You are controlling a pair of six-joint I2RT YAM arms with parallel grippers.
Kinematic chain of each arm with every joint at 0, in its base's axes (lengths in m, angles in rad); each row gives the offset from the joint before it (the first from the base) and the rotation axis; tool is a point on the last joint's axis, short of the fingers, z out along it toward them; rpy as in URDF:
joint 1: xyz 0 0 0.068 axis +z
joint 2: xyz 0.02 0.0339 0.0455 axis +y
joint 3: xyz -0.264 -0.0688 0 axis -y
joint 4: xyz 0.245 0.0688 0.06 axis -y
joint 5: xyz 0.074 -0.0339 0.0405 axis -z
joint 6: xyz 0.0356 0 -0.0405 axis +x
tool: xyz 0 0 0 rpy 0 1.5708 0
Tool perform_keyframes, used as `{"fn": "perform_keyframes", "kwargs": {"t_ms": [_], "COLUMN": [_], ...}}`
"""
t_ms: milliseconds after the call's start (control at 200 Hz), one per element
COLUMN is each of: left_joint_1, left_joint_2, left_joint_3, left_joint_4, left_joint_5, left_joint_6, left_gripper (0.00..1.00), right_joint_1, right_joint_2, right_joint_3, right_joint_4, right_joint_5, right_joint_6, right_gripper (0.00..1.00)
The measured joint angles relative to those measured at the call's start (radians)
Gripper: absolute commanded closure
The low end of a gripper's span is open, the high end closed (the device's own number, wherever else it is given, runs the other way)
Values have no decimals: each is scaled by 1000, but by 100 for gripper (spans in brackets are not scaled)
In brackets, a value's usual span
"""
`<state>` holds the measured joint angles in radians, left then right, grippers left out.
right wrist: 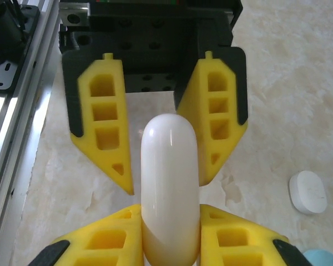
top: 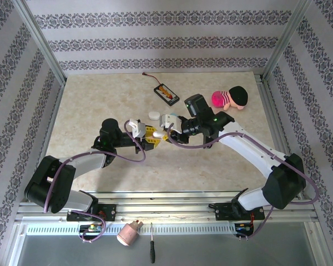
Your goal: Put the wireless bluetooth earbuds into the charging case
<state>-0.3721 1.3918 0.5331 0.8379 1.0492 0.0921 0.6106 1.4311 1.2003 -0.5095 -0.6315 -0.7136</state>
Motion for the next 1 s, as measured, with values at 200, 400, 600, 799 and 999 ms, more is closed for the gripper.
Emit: {"fn": "perform_keyframes", "kwargs": {"t_ms": [200,400,600,799,999], "left_joint_1": [1,1,2,2,2], "left_joint_2": [-59,-150,-235,-285,-310], "left_joint_3": [-22,-30,-52,-61,-64], "left_joint_4": [-11,-167,-312,-420,-510], "left_joint_5": [-72,-186,-336,-435,-479], "left_joint_6": [1,93,198,258,295], "left_gripper": [23,11,2,1,1], "right_joint_1": [-43,-84,-85,-85,-84], "right_joint_2": [-9,21,170,296,398], "right_joint_3": [-52,-97,-146,-213,-249], "right_joint_4": [73,178,274,430,573], "right_joint_5": [14,25,51,59,71], "right_joint_6": [167,432,669,854,967], "right_gripper": [78,73,73,73,72]}}
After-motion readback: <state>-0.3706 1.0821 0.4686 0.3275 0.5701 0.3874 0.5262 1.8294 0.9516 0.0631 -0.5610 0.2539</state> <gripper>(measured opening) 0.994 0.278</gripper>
